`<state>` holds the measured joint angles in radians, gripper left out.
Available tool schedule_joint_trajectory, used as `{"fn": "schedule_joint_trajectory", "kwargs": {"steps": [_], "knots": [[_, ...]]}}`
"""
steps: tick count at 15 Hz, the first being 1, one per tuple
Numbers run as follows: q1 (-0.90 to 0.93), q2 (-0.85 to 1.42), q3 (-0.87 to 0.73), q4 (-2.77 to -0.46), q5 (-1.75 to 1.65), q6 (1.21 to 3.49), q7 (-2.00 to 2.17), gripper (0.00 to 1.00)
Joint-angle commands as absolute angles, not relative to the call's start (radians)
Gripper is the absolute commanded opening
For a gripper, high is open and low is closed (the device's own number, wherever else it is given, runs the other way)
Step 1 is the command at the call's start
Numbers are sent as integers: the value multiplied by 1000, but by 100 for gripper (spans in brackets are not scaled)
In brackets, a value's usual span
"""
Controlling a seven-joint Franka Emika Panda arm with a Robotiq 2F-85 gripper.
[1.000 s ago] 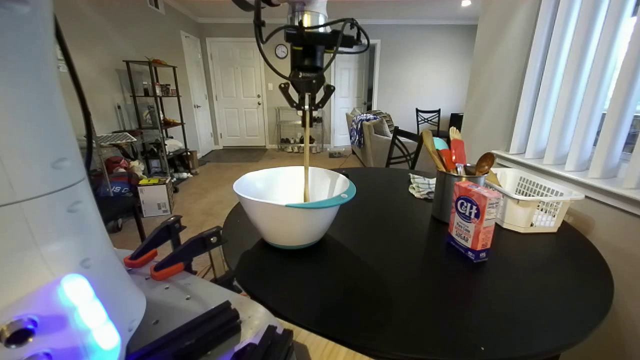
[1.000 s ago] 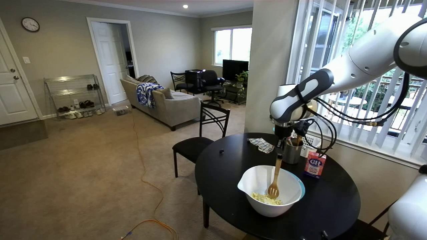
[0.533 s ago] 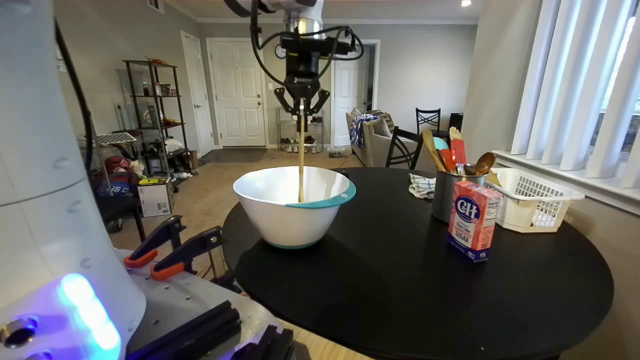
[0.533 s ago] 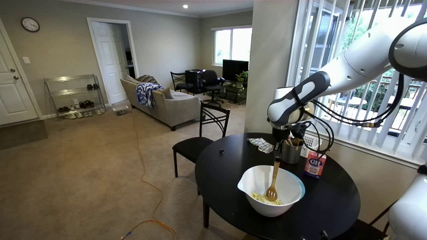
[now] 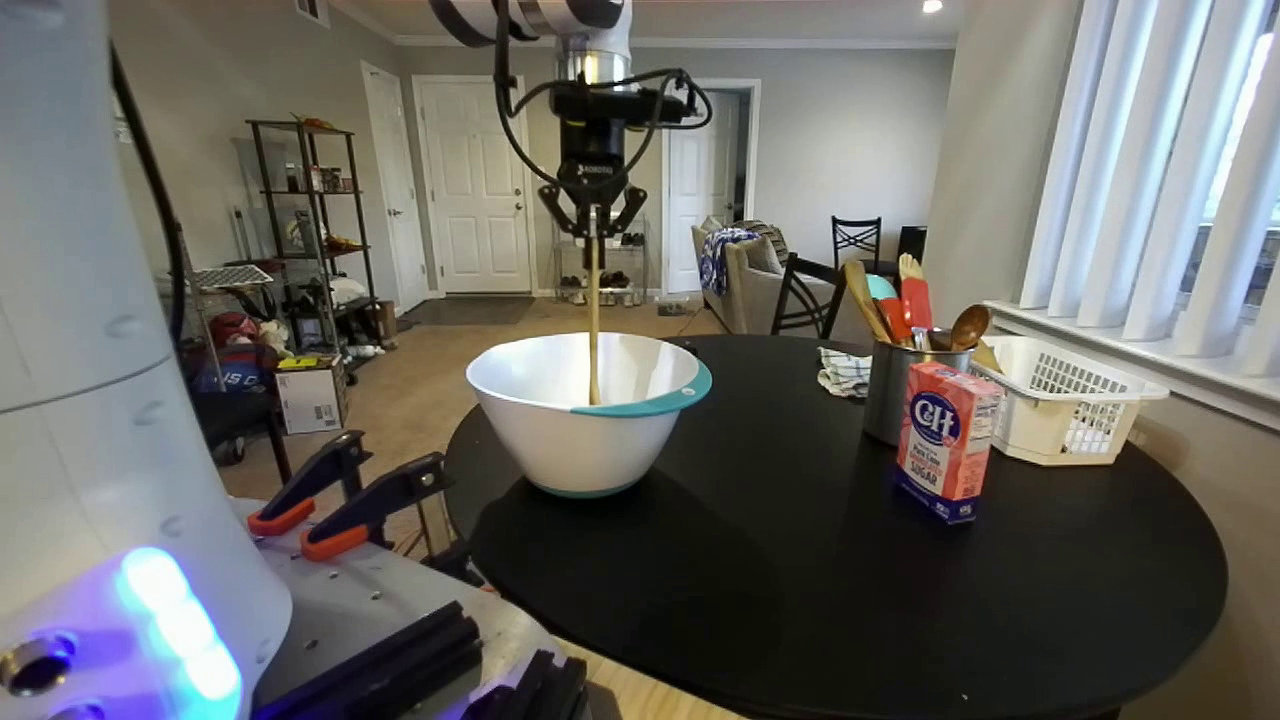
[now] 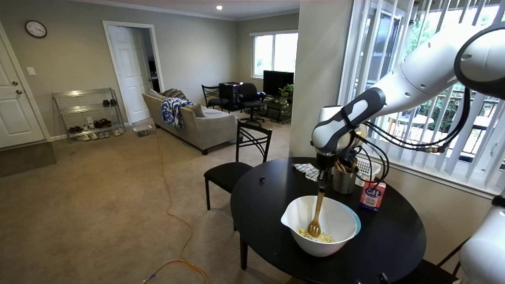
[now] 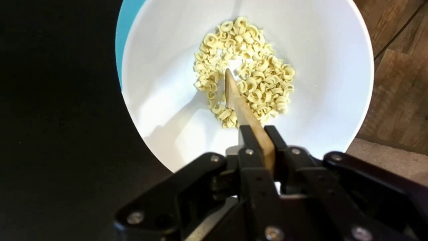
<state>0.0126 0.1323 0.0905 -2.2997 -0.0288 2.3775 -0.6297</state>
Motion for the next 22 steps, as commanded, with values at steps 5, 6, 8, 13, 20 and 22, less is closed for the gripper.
{"fn": "schedule_joint_trajectory", "kwargs": {"steps": [5, 6, 8, 13, 20, 22], "knots": [[18, 165, 136, -2290, 80, 2393, -749, 3], [15, 167, 137, -2291, 91, 2385, -766, 3], [14, 168, 131, -2295, 87, 2376, -775, 3], [0, 153, 101, -2319, 61, 2364, -738, 3], [-17, 135, 52, -2341, 41, 2323, -722, 3], [-21, 129, 39, -2348, 30, 2309, -721, 3]]}}
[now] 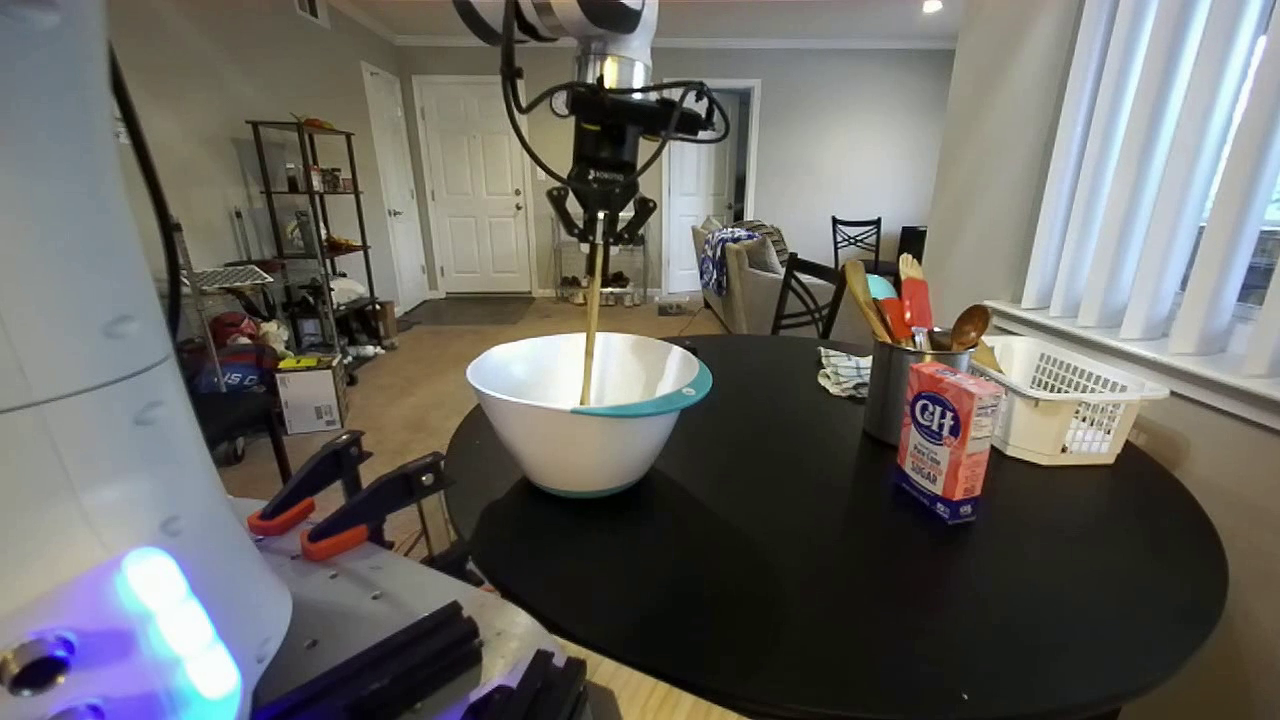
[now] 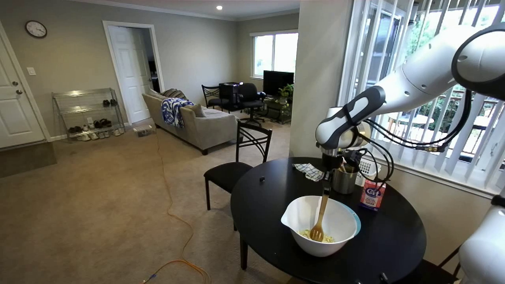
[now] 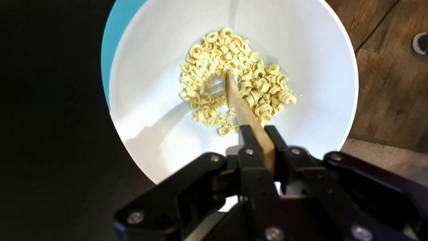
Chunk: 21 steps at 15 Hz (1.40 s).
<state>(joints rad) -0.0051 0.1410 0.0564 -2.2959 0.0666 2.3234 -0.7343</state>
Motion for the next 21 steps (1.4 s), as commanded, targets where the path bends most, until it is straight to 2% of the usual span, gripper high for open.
{"fn": "schedule_joint_trajectory", "kwargs": {"steps": [1, 21], "knots": [[-23, 127, 33, -2351, 23, 2301, -719, 3], [-47, -1, -13, -2478, -15, 2368, -1008, 3]]}}
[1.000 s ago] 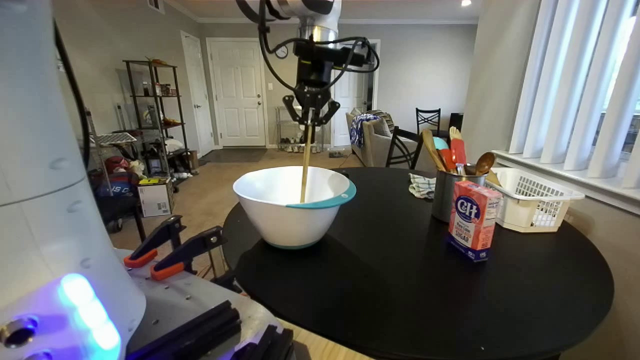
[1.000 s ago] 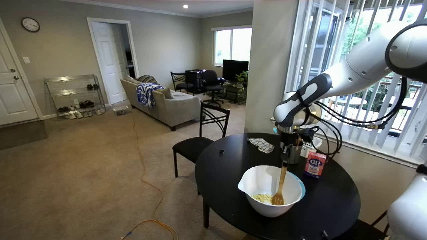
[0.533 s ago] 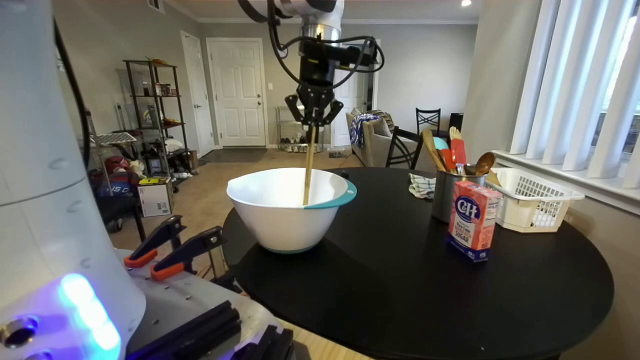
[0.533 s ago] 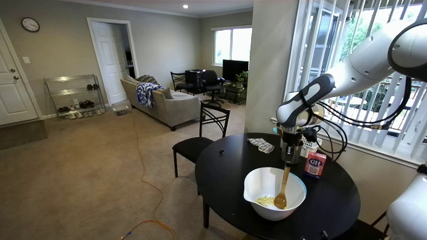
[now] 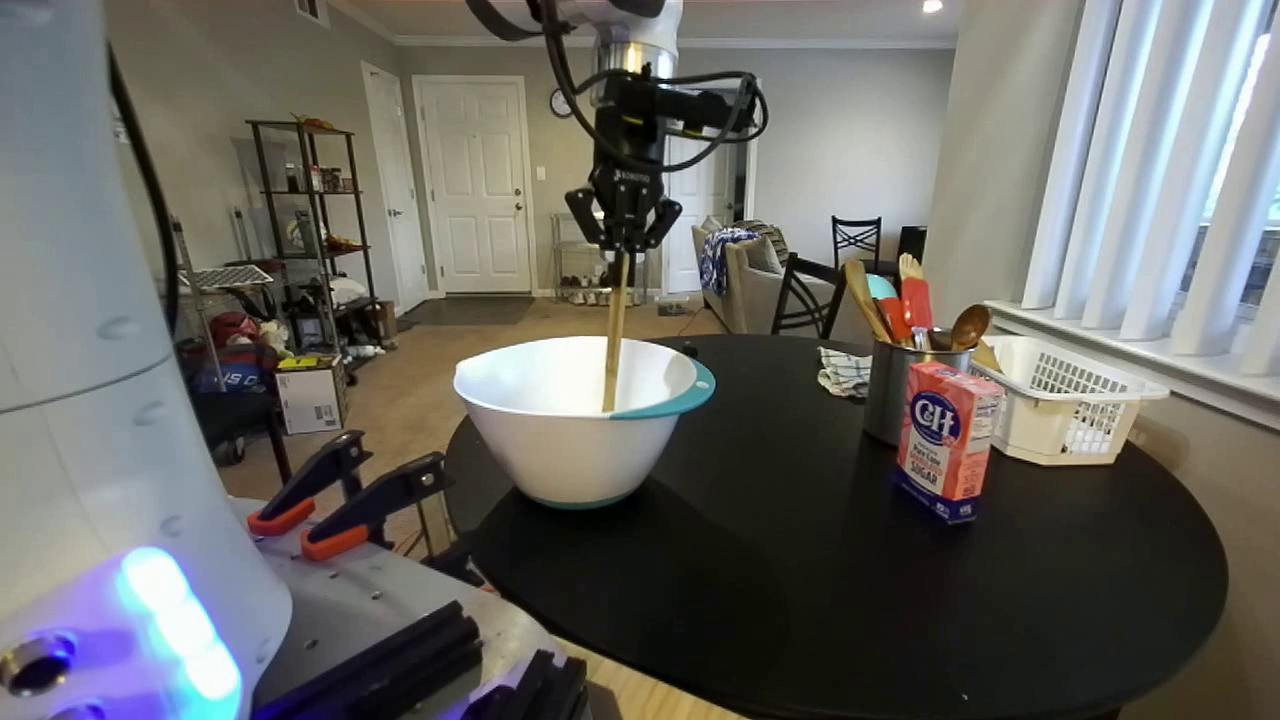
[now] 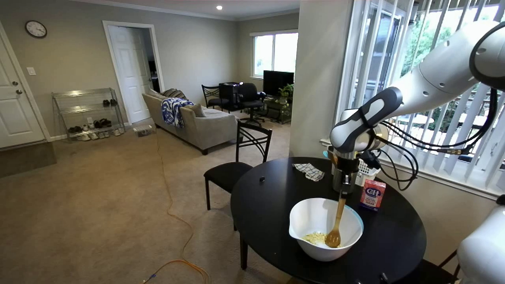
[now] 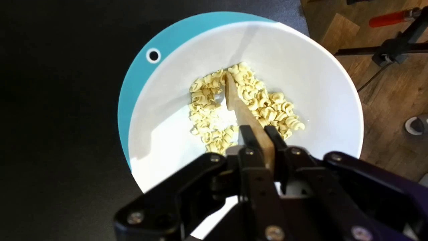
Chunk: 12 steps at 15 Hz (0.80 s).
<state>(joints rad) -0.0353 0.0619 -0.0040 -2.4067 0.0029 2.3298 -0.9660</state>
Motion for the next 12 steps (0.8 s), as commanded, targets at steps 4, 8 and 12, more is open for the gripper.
{"fn": "schedule_joint_trajectory", "kwargs": {"steps": [4, 8, 12], "knots": [[-33, 24, -14, -2450, 3, 2360, -977, 12], [-33, 17, -16, -2455, 3, 2360, -977, 12], [-33, 17, -16, -2455, 3, 2360, -977, 3]]}}
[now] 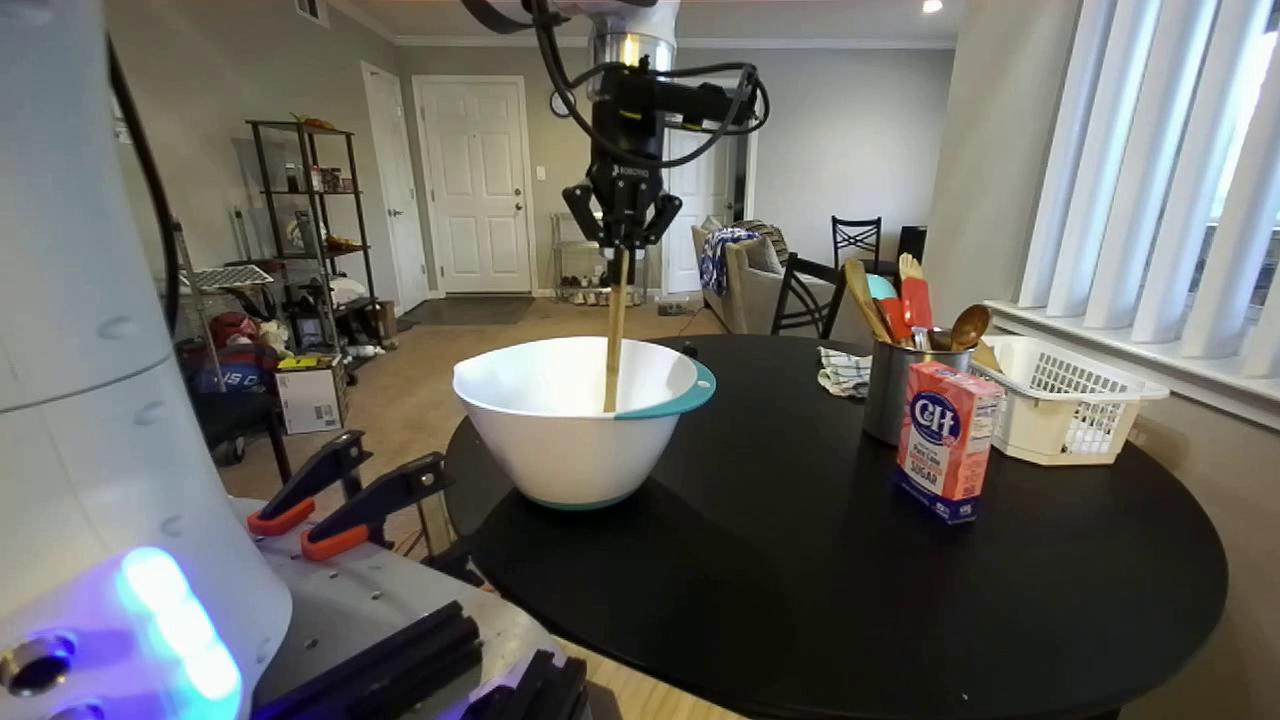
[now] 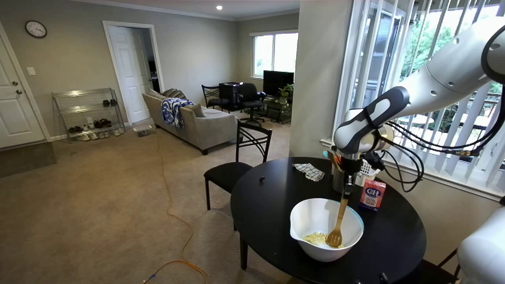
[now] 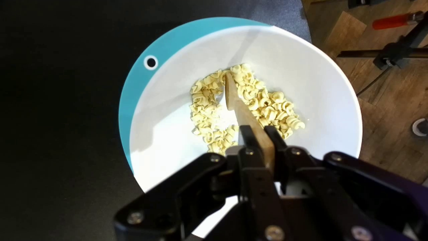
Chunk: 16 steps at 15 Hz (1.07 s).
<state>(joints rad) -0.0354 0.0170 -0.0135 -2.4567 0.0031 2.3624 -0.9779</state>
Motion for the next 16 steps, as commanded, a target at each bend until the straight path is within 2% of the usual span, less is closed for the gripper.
{"fn": "schedule_joint_trajectory", "kwargs": {"steps": [1, 8, 16], "knots": [[-21, 5, -3, -2458, 25, 2368, -987, 3], [41, 7, 47, -2406, -71, 2336, -891, 3], [86, 15, 93, -2389, -3, 2219, -961, 3]]}}
